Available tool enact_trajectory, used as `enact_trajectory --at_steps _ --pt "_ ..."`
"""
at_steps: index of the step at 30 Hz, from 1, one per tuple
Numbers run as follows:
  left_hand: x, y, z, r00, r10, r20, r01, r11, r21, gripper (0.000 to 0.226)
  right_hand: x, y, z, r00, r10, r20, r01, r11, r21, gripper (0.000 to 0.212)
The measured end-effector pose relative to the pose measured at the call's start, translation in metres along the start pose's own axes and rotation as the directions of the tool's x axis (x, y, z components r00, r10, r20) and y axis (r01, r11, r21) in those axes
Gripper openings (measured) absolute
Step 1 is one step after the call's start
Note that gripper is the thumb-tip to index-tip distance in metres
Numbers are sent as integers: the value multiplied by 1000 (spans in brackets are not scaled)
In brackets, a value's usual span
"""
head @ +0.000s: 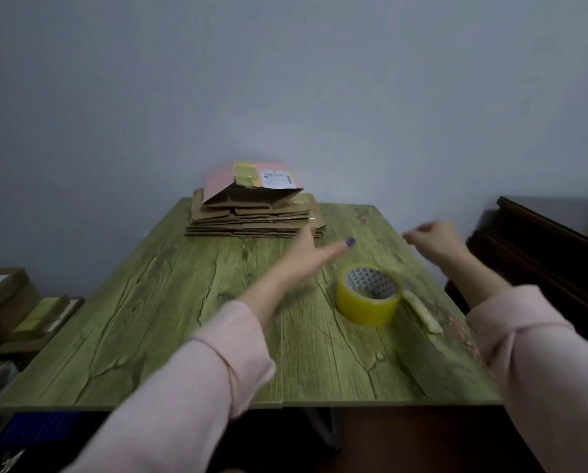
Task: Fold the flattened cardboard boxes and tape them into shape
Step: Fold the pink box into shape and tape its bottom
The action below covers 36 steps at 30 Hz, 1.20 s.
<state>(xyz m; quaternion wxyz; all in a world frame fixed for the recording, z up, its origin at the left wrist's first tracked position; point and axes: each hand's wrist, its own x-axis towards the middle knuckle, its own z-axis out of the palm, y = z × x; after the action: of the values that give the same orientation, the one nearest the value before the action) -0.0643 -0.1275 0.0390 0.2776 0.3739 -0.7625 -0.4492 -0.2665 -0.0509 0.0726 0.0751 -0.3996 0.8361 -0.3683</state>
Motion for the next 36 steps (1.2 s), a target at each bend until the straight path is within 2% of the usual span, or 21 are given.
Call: enact_trajectory --at_steps 3,7,13,17,22,25,29,32,34,36 --pt "30 4 -50 985 17 -172 -14 1000 20 74 34 -37 11 998 -62 13 61 996 60 32" --pt "67 -11 -102 947 40 -317 10 988 155 60 67 -91 45 991 -122 51 111 978 179 43" --pt "99 -47 -149 873 -32 -487 178 950 258 65 99 -136 105 982 -149 115 108 947 304 44" --pt "108 -67 -163 876 -13 -483 176 939 295 58 124 -140 133 989 -101 104 58 932 357 44" --pt "118 -89 -175 897 -90 -432 218 942 255 57 147 -136 172 967 19 253 -150 848 508 46" --pt "116 -99 -174 932 -53 -358 164 943 289 44 151 -140 189 975 -1 223 -134 796 591 36" --pt "112 -101 -176 930 -45 -366 147 955 257 41 151 -148 196 990 8 140 -98 750 654 21" --pt "103 -96 -180 901 -15 -433 99 980 173 32 141 -156 186 988 4 152 -111 703 702 15" --pt "95 -85 -182 867 -11 -497 97 984 147 23 127 -163 170 985 15 172 -145 614 776 16" --pt "82 -76 -184 821 -26 -571 115 986 121 30 108 -170 151 979 46 199 -193 527 828 19"
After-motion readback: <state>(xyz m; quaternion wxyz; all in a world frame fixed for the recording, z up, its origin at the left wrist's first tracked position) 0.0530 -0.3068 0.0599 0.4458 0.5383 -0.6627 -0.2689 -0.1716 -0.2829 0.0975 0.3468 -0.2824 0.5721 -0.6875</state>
